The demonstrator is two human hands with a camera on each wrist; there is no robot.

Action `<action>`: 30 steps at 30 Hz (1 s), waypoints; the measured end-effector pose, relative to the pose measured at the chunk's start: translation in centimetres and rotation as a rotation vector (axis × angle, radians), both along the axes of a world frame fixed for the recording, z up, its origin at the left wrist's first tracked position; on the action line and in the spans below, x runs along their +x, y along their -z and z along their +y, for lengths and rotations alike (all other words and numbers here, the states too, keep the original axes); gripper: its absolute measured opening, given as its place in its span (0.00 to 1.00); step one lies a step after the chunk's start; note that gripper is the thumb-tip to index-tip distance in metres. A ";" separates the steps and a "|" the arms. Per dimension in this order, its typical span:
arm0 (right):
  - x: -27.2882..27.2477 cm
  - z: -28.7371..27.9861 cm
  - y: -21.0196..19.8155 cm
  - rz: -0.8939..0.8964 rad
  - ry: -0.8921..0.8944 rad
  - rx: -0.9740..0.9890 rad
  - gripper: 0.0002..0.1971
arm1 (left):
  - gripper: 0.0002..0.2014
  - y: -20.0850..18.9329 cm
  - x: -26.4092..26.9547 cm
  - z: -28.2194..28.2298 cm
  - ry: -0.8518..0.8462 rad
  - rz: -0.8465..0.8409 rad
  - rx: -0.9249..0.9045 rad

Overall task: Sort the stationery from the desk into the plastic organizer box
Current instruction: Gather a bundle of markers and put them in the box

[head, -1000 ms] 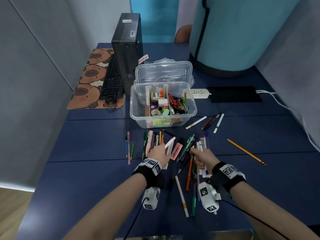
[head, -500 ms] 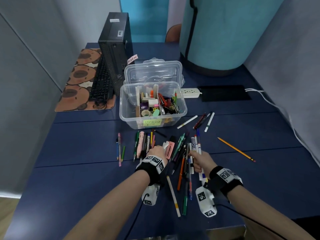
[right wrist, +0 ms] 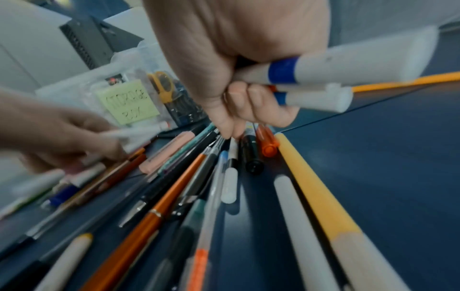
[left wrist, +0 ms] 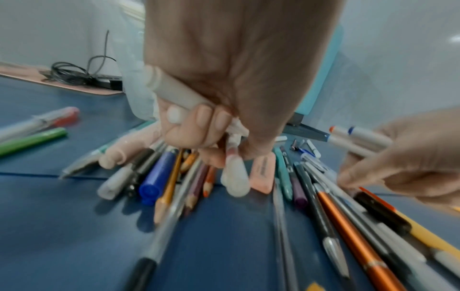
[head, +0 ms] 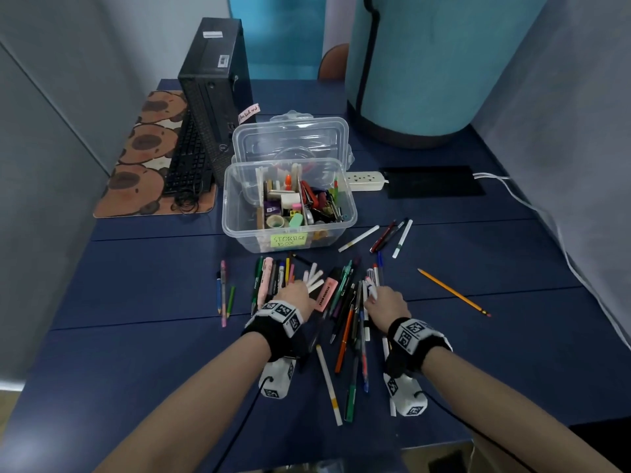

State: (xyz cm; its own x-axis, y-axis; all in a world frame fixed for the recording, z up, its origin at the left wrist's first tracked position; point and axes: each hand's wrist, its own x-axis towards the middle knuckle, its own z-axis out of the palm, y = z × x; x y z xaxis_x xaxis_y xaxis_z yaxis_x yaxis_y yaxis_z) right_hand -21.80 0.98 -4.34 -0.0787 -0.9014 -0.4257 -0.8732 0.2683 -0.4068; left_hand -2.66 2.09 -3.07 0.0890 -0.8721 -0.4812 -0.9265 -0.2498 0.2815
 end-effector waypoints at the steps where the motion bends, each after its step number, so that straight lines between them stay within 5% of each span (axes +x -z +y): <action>1: 0.2 -0.3 0.0 0.055 -0.013 0.005 0.08 | 0.16 -0.2 0.6 -0.1 -0.020 0.032 -0.008; 9: 0.5 -2.8 0.1 0.102 -0.059 0.156 0.18 | 0.14 0.2 4.2 0.9 -0.297 0.411 -0.081; 15: -1.6 -3.5 -2.3 -0.349 0.255 0.214 0.12 | 0.16 0.4 3.0 1.6 -0.298 0.604 -0.014; 19: -3.5 -1.7 -3.1 -0.552 0.292 0.354 0.10 | 0.11 -0.1 1.4 1.9 -0.244 0.647 0.050; 25: -5.8 0.7 -3.3 -0.298 0.017 0.483 0.07 | 0.07 -0.4 -1.4 2.8 -0.389 0.863 0.240; 30: -5.3 2.6 -3.0 0.094 -0.359 0.485 0.20 | 0.11 -0.7 -2.2 3.0 -0.397 0.547 0.010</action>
State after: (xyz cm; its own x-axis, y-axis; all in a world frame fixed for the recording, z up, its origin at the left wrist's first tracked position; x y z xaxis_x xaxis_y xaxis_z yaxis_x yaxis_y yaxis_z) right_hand -27.06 3.58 -1.39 0.1372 -0.5838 -0.8003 -0.9697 0.0858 -0.2288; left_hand -4.84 5.06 -2.37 0.1431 -0.8188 -0.5560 -0.4887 -0.5470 0.6797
